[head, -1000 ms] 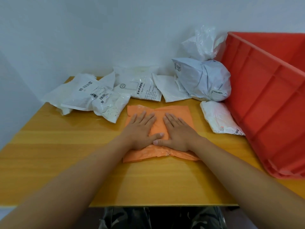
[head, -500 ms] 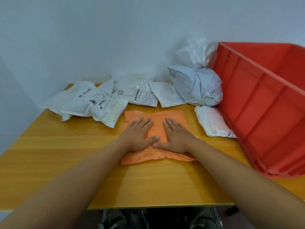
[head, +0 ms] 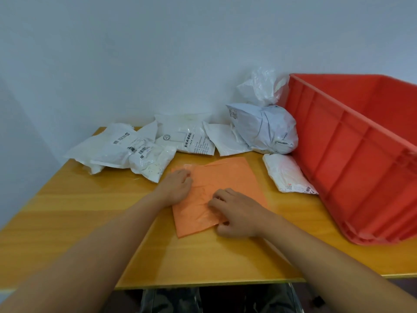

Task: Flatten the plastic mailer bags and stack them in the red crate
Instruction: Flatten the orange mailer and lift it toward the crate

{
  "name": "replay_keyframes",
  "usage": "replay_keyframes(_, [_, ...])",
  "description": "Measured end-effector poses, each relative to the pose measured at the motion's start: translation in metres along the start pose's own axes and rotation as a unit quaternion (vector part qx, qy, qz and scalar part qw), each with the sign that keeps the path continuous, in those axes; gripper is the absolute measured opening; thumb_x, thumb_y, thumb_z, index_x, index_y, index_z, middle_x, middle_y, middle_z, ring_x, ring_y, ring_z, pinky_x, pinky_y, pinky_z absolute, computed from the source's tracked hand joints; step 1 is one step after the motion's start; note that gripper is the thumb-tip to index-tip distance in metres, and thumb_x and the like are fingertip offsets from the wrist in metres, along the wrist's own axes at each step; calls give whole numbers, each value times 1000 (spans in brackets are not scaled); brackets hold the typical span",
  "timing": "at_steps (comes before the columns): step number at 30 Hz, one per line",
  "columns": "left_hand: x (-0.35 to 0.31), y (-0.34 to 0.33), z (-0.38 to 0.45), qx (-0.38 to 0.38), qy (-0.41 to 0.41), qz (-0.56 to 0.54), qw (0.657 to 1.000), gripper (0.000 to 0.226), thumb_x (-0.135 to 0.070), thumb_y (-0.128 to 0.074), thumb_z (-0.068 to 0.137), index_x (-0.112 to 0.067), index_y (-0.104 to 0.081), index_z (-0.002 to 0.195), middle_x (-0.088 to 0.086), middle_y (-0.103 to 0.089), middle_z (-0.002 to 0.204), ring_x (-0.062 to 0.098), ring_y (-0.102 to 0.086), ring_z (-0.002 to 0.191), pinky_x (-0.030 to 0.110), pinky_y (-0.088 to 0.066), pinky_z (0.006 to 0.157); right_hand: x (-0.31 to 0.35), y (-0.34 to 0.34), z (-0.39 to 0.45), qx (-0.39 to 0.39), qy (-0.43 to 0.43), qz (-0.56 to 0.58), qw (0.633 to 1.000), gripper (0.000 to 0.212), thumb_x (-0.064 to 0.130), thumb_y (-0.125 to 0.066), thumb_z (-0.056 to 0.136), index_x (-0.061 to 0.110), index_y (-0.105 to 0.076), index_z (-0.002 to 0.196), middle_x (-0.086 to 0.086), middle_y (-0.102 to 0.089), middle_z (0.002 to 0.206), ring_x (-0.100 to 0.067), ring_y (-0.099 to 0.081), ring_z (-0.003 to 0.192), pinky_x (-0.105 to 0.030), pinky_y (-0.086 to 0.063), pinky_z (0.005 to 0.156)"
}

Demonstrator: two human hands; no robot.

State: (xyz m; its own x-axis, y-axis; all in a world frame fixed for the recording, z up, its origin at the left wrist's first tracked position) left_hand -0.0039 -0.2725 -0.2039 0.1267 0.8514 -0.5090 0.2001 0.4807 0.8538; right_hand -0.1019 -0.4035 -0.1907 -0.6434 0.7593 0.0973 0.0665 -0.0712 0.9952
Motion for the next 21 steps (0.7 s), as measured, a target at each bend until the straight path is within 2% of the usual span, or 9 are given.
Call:
replay_keyframes(2, [-4, 4, -4, 9, -15, 10, 1000, 42, -18, -34, 104, -10, -44, 144, 10, -44, 149, 25, -40, 136, 34, -28, 112, -2, 2, -2, -19, -9, -26, 999, 45, 33, -51, 88, 17, -50, 130, -2, -47, 129, -22, -47, 109, -34, -42, 81])
replay_keyframes(4, [-7, 9, -9, 19, -26, -3, 999, 45, -9, -35, 102, -11, -41, 147, 8, -41, 152, 24, -37, 139, 32, -26, 113, -3, 7, -4, -53, -13, -45, 997, 34, 31, -41, 92, 15, -57, 118, -2, -54, 119, -23, -53, 100, -32, -39, 72])
replay_keyframes(6, [-5, 13, -10, 29, -30, -18, 999, 49, -5, -36, 101, -16, -39, 148, 7, -37, 154, 23, -34, 141, 32, -25, 113, -8, 17, -8, -112, -19, -43, 993, 38, 33, -31, 92, 15, -62, 103, -2, -60, 102, -23, -57, 87, -31, -40, 64])
replay_keyframes(7, [-3, 16, -12, 33, -31, -20, 999, 49, -6, -37, 102, -18, -39, 149, 6, -36, 155, 22, -34, 141, 32, -26, 113, -12, 24, -11, -141, -27, -31, 989, 38, 33, -29, 94, 16, -62, 102, -1, -61, 99, -22, -57, 85, -33, -43, 64])
replay_keyframes(10, [-1, 24, -16, 23, -44, -32, 998, 51, -4, -40, 101, -24, -41, 147, 4, -39, 151, 23, -38, 138, 35, -31, 111, -35, 51, -21, -201, -88, 46, 975, 21, 27, -40, 103, 21, -59, 111, 6, -60, 105, -15, -54, 92, -34, -47, 75])
replay_keyframes(13, [2, 42, -19, -11, -38, -97, 995, 65, 9, -42, 91, -31, -48, 141, 3, -48, 143, 25, -48, 128, 42, -44, 105, -55, 86, -32, -264, -126, 160, 943, 8, 24, -42, 105, 27, -50, 104, 8, -56, 90, -13, -51, 77, -34, -41, 66])
replay_keyframes(15, [3, 56, -21, -38, -37, -167, 984, 63, 11, -42, 87, -32, -58, 130, 3, -63, 125, 28, -60, 111, 45, -52, 94, -69, 108, -39, -315, -137, 225, 912, 9, 19, -43, 104, 25, -48, 100, 1, -59, 83, -18, -55, 74, -41, -44, 67])
replay_keyframes(18, [0, 80, -23, -98, -22, -301, 948, 48, 6, -53, 86, -32, -65, 113, -2, -69, 112, 22, -62, 108, 28, -51, 81, -88, 136, -50, -382, -153, 305, 859, 15, 13, -44, 103, 24, -51, 95, -2, -63, 83, -24, -61, 80, -47, -50, 76])
replay_keyframes(21, [-13, 97, -24, -105, -31, -484, 868, 34, -10, -70, 82, -25, -65, 112, -2, -71, 112, 17, -64, 110, 29, -47, 92, -102, 159, -60, -428, -180, 367, 806, 24, 9, -43, 103, 28, -50, 90, -2, -62, 80, -25, -63, 76, -45, -52, 75])
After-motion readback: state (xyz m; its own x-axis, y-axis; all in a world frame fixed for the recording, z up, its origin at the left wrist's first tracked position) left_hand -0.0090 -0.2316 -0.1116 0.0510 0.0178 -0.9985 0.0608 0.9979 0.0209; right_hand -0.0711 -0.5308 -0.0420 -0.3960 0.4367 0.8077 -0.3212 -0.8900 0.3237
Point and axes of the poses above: each hand's wrist, its own z-axis towards the middle knuckle, its own y-axis out of the back of the hand, x = y × z, the point moved 10 cm from there along z, towards the middle knuckle
